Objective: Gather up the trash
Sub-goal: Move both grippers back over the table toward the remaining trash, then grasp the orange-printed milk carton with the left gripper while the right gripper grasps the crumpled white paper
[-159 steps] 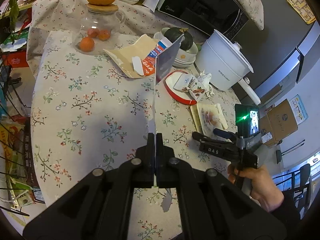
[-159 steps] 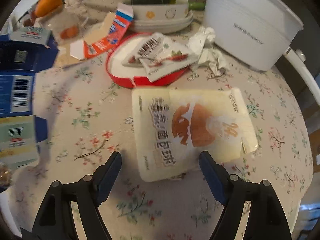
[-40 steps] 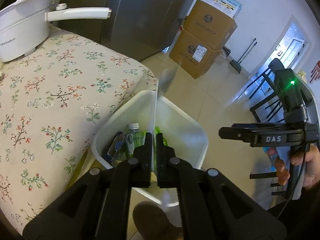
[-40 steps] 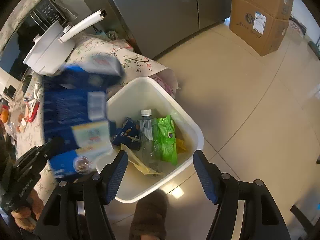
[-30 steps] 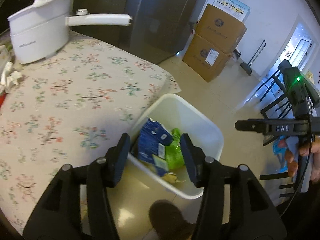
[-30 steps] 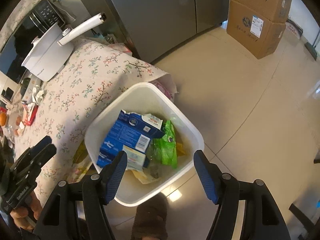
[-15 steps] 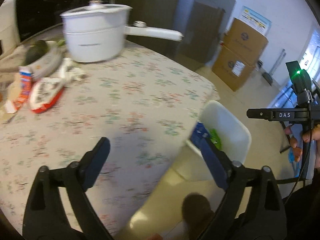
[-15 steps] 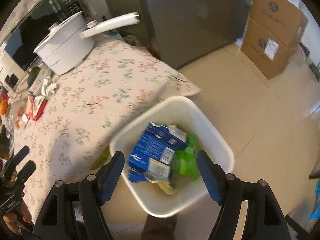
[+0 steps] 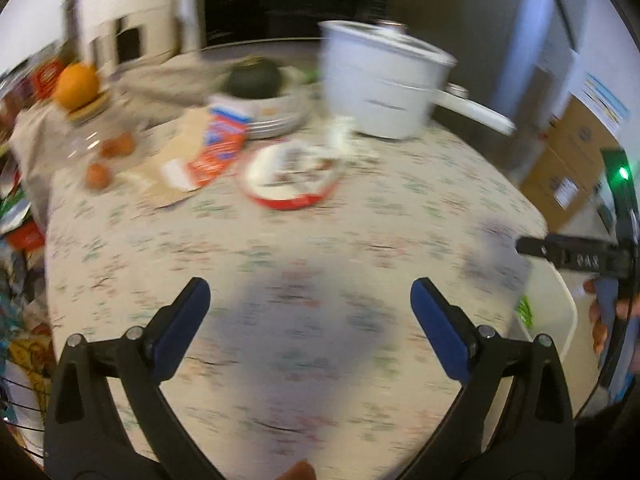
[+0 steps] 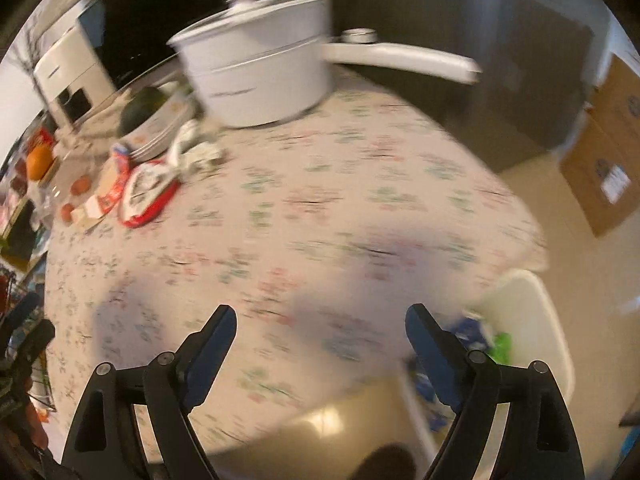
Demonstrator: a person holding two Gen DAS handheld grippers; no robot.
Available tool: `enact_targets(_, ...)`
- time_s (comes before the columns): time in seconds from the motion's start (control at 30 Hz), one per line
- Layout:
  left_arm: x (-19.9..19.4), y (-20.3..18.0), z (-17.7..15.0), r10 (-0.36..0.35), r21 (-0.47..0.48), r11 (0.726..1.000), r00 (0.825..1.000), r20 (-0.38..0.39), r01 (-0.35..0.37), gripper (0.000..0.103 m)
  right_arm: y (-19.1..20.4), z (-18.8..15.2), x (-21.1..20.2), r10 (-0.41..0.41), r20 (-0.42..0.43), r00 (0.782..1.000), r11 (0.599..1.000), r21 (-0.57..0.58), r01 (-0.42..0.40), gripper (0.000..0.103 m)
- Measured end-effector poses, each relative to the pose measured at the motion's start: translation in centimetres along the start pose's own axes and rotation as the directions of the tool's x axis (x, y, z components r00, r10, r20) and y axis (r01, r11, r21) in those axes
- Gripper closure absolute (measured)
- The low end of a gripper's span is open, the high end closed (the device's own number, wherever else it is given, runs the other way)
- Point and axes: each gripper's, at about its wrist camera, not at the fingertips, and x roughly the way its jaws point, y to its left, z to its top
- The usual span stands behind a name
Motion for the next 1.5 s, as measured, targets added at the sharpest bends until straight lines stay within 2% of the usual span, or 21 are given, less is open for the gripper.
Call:
enact_targets(0.1, 2.1, 4.7, 1.0, 0.053, -0.087, 0.995, 0.998, -0.041, -0.056, 0.003, 3.4, 0.9, 2.2, 0.032, -0.005, 0.999, 0.999, -0.037, -0.032, 0.015)
enact_targets(0.2, 4.0, 9.2, 1.8, 0.073, -0.171, 0.982, 0.996, -0.052, -0.081, 0.003, 6.4, 2.3, 4.5, 0.048, -0.024, 0.999, 0.995, -0.083, -0.050, 0.015)
enact_targets(0.27, 5.2, 11.6, 2.2, 0.061, -0.225, 0.972, 0.997, -0.044, -0.070, 0.003, 8.0, 3.2, 5.6, 0.036, -0.016, 0.999, 0.992, -0.117, -0.038, 0.015)
enact_targets(0.33, 6.7, 13.5, 2.6, 0.012, -0.290, 0.957, 1.000, -0.025, -0.019, 0.006, 9.4, 4.1, 6.6, 0.039, -0.001, 0.999, 0.988, -0.147, -0.039, 0.015)
enact_targets(0.47, 9.7, 15.5, 3.5, -0.057, -0.372, 0.927, 0.998, -0.004, 0.051, 0.028, 11.1, 5.7, 8.3, 0.043, 0.018, 0.999, 0.982, -0.184, -0.039, 0.015)
enact_targets(0.53, 11.0, 15.8, 4.0, -0.088, -0.407, 0.909, 0.996, 0.012, 0.086, 0.034, 11.8, 6.6, 9.1, 0.049, 0.035, 0.998, 0.981, -0.190, -0.041, 0.015)
enact_targets(0.63, 12.2, 15.9, 4.6, -0.102, -0.439, 0.892, 0.994, 0.035, 0.107, 0.049, 12.2, 8.0, 10.4, 0.070, 0.045, 0.997, 0.985, -0.164, -0.062, 0.015)
enact_targets(0.73, 12.9, 16.2, 5.0, -0.115, -0.465, 0.876, 0.992, 0.058, 0.129, 0.067, 12.6, 9.7, 11.6, 0.090, 0.055, 0.994, 0.989, -0.124, -0.083, 0.015)
enact_targets(0.8, 13.3, 16.5, 5.0, -0.131, -0.486, 0.861, 0.988, 0.077, 0.152, 0.090, 13.0, 10.7, 12.3, 0.094, 0.072, 0.993, 0.990, -0.110, -0.086, 0.015)
enact_targets(0.93, 13.3, 16.9, 4.7, -0.130, -0.506, 0.848, 0.987, 0.093, 0.160, 0.096, 13.3, 12.5, 13.7, 0.095, 0.111, 0.989, 0.994, -0.065, -0.088, 0.015)
enact_targets(1.13, 12.0, 16.9, 4.6, -0.118, -0.492, 0.856, 0.986, 0.117, 0.161, 0.100, 13.3, 14.6, 15.6, 0.060, 0.155, 0.986, 0.998, 0.018, -0.063, 0.016)
enact_targets(1.2, 11.7, 16.8, 4.6, -0.115, -0.486, 0.859, 0.986, 0.117, 0.158, 0.100, 13.2, 14.9, 16.2, 0.041, 0.147, 0.988, 0.998, 0.038, -0.047, 0.029)
enact_targets(1.27, 11.1, 16.6, 4.7, -0.106, -0.476, 0.866, 0.987, 0.120, 0.151, 0.101, 13.0, 15.1, 16.7, 0.059, 0.130, 0.990, 0.996, 0.058, -0.067, 0.052)
enact_targets(1.3, 10.8, 16.5, 4.8, -0.105, -0.471, 0.869, 0.987, 0.122, 0.151, 0.101, 13.0, 15.2, 16.7, 0.070, 0.133, 0.989, 0.995, 0.063, -0.079, 0.057)
enact_targets(1.33, 10.6, 16.4, 4.8, -0.104, -0.468, 0.871, 0.987, 0.123, 0.150, 0.101, 12.9, 15.2, 16.5, 0.070, 0.135, 0.988, 0.995, 0.062, -0.079, 0.067)
enact_targets(1.5, 8.4, 15.6, 5.1, -0.103, -0.455, 0.877, 0.985, 0.140, 0.157, 0.101, 12.2, 14.7, 14.3, 0.066, 0.152, 0.986, 0.997, 0.021, -0.070, 0.073)
